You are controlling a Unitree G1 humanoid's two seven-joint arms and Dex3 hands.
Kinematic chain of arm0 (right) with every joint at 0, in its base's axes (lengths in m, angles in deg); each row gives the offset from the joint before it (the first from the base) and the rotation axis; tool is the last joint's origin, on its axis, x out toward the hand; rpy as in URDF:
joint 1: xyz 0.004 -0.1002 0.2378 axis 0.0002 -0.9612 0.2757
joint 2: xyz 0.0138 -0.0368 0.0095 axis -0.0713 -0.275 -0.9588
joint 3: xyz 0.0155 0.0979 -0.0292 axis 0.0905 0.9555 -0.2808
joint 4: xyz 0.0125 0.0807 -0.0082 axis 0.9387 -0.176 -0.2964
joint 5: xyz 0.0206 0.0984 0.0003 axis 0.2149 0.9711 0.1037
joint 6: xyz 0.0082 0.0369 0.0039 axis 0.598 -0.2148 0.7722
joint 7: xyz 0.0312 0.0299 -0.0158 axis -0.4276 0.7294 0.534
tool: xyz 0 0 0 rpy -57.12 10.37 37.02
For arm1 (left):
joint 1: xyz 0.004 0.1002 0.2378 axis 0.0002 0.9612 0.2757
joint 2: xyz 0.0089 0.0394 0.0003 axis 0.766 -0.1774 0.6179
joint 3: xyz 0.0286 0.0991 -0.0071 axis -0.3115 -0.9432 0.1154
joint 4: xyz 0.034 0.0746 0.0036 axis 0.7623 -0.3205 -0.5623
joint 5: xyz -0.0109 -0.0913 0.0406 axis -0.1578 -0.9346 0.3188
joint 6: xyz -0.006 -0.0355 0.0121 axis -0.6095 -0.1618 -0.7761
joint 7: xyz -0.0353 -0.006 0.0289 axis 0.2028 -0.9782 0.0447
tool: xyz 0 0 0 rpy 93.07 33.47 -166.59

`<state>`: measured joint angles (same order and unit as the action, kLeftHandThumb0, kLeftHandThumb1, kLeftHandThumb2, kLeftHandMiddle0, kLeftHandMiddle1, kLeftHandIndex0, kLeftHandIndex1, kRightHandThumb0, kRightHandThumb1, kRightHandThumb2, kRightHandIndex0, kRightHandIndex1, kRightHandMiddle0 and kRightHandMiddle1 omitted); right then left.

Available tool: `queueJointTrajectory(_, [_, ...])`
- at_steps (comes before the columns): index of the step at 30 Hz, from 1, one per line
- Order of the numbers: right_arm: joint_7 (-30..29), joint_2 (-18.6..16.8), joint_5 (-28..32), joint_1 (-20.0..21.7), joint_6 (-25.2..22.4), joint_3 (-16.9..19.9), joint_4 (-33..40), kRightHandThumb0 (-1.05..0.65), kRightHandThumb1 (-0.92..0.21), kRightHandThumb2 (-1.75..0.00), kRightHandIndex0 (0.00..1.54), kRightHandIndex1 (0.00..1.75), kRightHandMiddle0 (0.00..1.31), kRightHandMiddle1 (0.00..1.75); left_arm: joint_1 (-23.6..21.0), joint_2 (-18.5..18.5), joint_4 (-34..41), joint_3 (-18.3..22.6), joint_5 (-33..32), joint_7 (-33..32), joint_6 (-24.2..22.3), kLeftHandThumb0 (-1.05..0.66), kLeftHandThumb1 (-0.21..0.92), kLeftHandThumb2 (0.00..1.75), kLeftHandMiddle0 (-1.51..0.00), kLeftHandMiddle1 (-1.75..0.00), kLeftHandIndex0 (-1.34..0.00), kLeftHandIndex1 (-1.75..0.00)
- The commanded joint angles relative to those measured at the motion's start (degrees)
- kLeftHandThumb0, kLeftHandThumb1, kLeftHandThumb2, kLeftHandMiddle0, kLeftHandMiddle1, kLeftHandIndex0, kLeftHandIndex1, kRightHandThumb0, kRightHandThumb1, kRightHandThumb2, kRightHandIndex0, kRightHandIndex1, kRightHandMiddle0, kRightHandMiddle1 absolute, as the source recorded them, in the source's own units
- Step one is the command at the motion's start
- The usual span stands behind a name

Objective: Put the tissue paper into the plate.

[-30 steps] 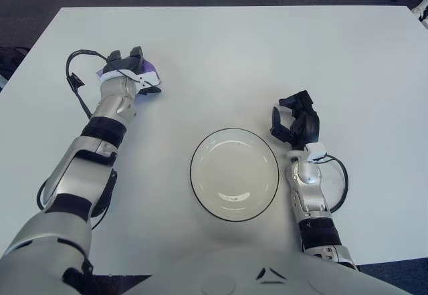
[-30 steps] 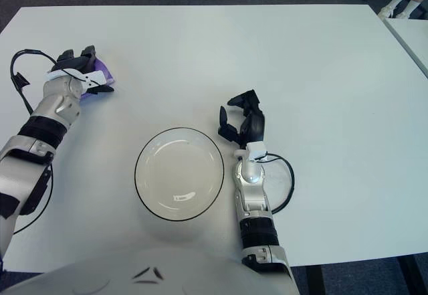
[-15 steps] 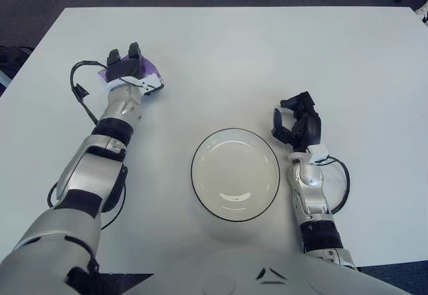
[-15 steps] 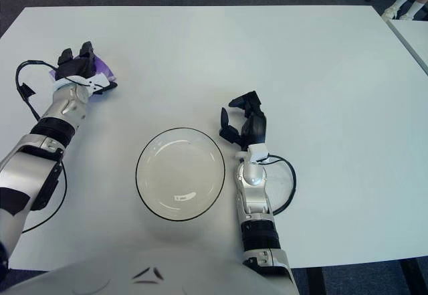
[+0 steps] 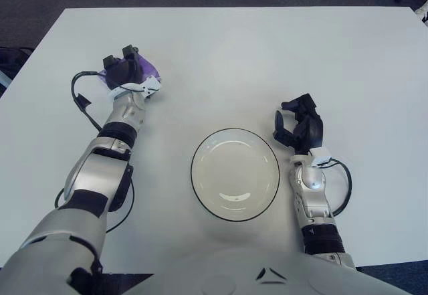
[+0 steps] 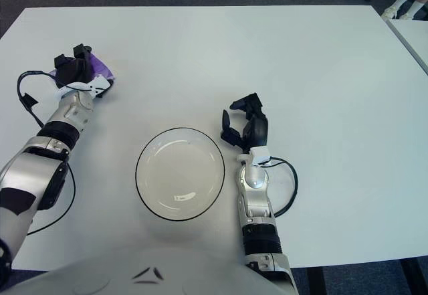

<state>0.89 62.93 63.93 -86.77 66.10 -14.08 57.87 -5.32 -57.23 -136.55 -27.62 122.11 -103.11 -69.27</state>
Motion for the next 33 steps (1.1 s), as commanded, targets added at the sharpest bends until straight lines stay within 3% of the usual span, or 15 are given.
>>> queueJointTrajectory(1, [0.04,0.41,0.71,-4.49,-3.11,1.1,-3.24,-0.01,-0.43,-1.09,0.56,1.44,0.47,1.75,6.53,-3.18,-5.53,0.16,-2.49,-0.02,-0.96,-0.04,0.11,1.5,-0.71,-1.66,-0.52,-1.73])
queueJointTrajectory(5, [0.24,0.41,0.92,-4.48,-2.84,1.11,-3.32,-0.01,-0.43,-1.1,0.56,1.44,0.47,1.75,6.28,-3.79,-6.7,0.58,-3.14,-2.23,-0.71,-0.01,0.01,1.61,-0.85,-1.59,-0.64,-1.74])
queueJointTrajectory(9, [0.04,0.61,0.56,-4.34,-2.74,1.1,-3.61,-0.01,-0.41,-1.11,0.56,1.45,0.48,1.75,6.15,-4.5,-7.67,1.32,-4.23,-4.98,-0.09,0.0,-0.03,1.65,-0.91,-1.58,-0.66,-1.75])
queueJointTrajectory(25, [0.84,0.39,1.89,-4.23,-3.05,1.3,-3.42,-0.01,-0.39,-1.14,0.56,1.46,0.5,1.75,6.42,-4.85,-9.09,2.87,-7.71,-7.4,5.61,0.0,-0.04,1.67,-0.93,-1.59,-0.66,-1.75])
queueJointTrajectory(33, [0.07,0.41,0.89,-4.1,-2.61,1.4,-3.83,-0.01,-0.39,-1.14,0.57,1.45,0.51,1.75,7.58,-5.26,-7.49,9.02,-15.39,-2.4,14.71,0.0,-0.04,1.66,-0.93,-1.57,-0.65,-1.75])
